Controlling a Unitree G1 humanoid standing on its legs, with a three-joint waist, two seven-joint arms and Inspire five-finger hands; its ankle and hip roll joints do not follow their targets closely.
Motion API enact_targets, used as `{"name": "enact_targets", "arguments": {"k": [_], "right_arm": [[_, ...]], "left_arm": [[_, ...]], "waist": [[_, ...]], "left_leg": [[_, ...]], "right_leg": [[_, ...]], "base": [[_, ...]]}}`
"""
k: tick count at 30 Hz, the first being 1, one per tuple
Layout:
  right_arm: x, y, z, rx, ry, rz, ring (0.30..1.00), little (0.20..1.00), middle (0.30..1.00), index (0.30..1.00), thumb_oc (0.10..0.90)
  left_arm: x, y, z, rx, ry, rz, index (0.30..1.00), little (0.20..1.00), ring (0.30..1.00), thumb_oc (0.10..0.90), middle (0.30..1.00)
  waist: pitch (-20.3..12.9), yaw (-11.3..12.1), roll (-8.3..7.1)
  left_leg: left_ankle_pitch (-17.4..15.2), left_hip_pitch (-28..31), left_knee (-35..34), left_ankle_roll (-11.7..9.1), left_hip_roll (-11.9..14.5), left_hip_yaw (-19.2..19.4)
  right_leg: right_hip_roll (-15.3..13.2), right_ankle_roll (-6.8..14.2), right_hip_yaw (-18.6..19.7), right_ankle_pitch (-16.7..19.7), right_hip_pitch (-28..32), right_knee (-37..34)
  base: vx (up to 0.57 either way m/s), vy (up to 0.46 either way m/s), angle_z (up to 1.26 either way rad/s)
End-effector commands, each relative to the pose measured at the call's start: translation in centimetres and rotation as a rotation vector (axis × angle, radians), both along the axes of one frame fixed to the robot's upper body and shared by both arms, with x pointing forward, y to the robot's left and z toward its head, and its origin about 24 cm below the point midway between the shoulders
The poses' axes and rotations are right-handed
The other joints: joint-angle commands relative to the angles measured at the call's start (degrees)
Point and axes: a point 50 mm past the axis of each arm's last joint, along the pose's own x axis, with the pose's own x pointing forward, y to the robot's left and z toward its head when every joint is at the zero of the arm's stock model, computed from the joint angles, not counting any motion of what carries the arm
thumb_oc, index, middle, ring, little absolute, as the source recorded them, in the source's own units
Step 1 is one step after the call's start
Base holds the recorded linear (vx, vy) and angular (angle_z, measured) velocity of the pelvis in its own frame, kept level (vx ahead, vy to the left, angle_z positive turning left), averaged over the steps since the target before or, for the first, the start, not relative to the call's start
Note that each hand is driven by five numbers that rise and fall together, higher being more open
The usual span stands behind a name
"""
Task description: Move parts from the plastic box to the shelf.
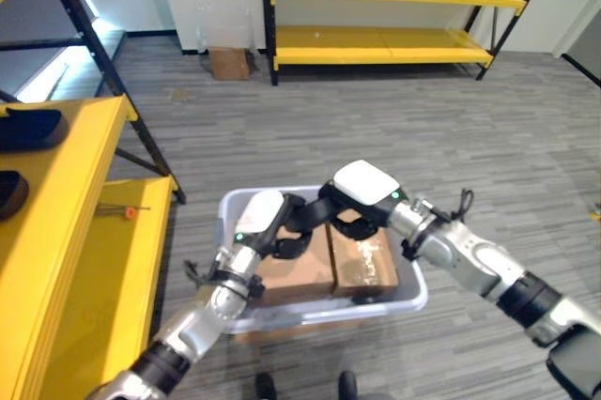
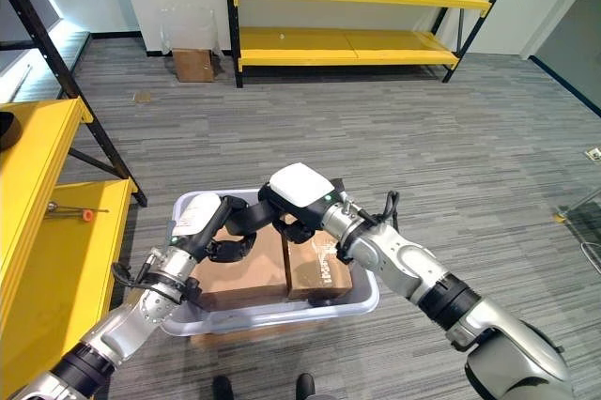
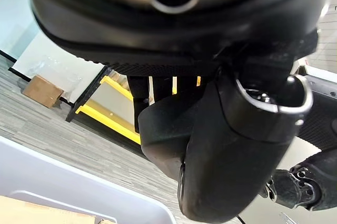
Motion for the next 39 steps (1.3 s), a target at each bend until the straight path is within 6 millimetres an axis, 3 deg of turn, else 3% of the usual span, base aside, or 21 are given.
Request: {"name": "enact_targets", "arguments": {"k": [1, 7, 13, 14, 26, 34, 39], "right_arm": [[-0.5, 2.1, 8.2, 0.343, -0.263, 0.118, 1.000, 1.000, 1.000, 1.000, 0.900], [-0.9, 1.2, 7.9, 0.388, -0.251, 0.096, 1.000, 1.000, 1.000, 1.000, 0.900], [-2.2, -1.0, 7.6, 0.443, -0.247, 0.054, 1.000, 1.000, 1.000, 1.000, 0.900], [-3.0, -2.5, 7.4, 0.470, -0.247, 0.020, 1.000, 1.000, 1.000, 1.000, 0.900], [-6.0, -7.3, 4.5, 0.554, -0.182, -0.160, 1.000, 1.000, 1.000, 1.000, 0.900], [-7.2, -8.9, 2.7, 0.617, -0.128, -0.259, 1.000, 1.000, 1.000, 1.000, 0.900], [-7.5, -8.9, 2.4, 0.637, -0.131, -0.272, 1.000, 1.000, 1.000, 1.000, 0.900]], "left_arm": [[0.9, -2.3, 2.0, -0.128, -0.100, -0.071, 0.300, 0.300, 0.300, 0.400, 0.300], [0.5, -1.9, 2.0, -0.117, -0.099, -0.067, 0.300, 0.300, 0.300, 0.400, 0.300], [-0.1, -0.6, 1.9, -0.086, -0.104, -0.038, 0.300, 0.300, 0.300, 0.400, 0.300], [-0.4, 0.7, 1.8, -0.073, -0.103, 0.003, 0.300, 0.300, 0.300, 0.400, 0.300], [-1.6, 6.7, 0.7, -0.060, -0.086, 0.260, 0.300, 0.300, 0.300, 0.400, 0.300], [-3.2, 8.6, 1.8, -0.020, -0.145, 0.305, 0.300, 0.300, 0.300, 0.400, 0.300], [-3.9, 8.6, 3.9, 0.014, -0.248, 0.285, 0.300, 0.300, 0.300, 0.400, 0.300]], "waist": [[-6.3, 1.4, -0.38], [-6.0, 1.3, -0.22], [-5.7, 0.9, 0.12], [-5.5, 0.5, 0.38], [-5.6, -0.8, 1.45], [-5.6, -1.0, 2.45], [-5.4, -0.9, 3.35]], "left_leg": [[-4.5, 4.8, -0.4, -1.4, 2.4, -1.7], [-4.4, 4.7, -0.4, -1.4, 2.3, -1.8], [-4.3, 4.3, -0.4, -1.4, 2.3, -1.9], [-4.2, 4.1, -0.4, -1.4, 2.2, -1.7], [-3.9, 3.9, -0.4, -1.7, 2.2, -1.3], [-3.4, 3.7, -0.4, -2.1, 2.5, -1.4], [-2.7, 3.3, -0.4, -2.5, 3.2, -1.8]], "right_leg": [[-2.6, 4.1, 0.3, 1.9, 0.2, 0.1], [-2.6, 4.1, 0.1, 2.0, 0.0, 0.1], [-2.7, 4.2, 0.2, 2.1, -0.5, 0.1], [-2.7, 4.3, 0.3, 2.1, -0.7, 0.1], [-2.5, 4.3, 0.7, 2.2, -1.2, 0.1], [-2.2, 4.1, 0.7, 2.0, -1.2, 0.1], [-1.6, 3.6, 0.2, 1.5, -1.0, 0.1]], "base": [[0.00, 0.000, 0.00], [0.00, 0.000, 0.00], [0.00, 0.000, 0.00], [0.00, 0.000, 0.00], [0.00, 0.000, 0.00], [-0.01, -0.031, 0.00], [-0.02, -0.061, 0.00]]}}
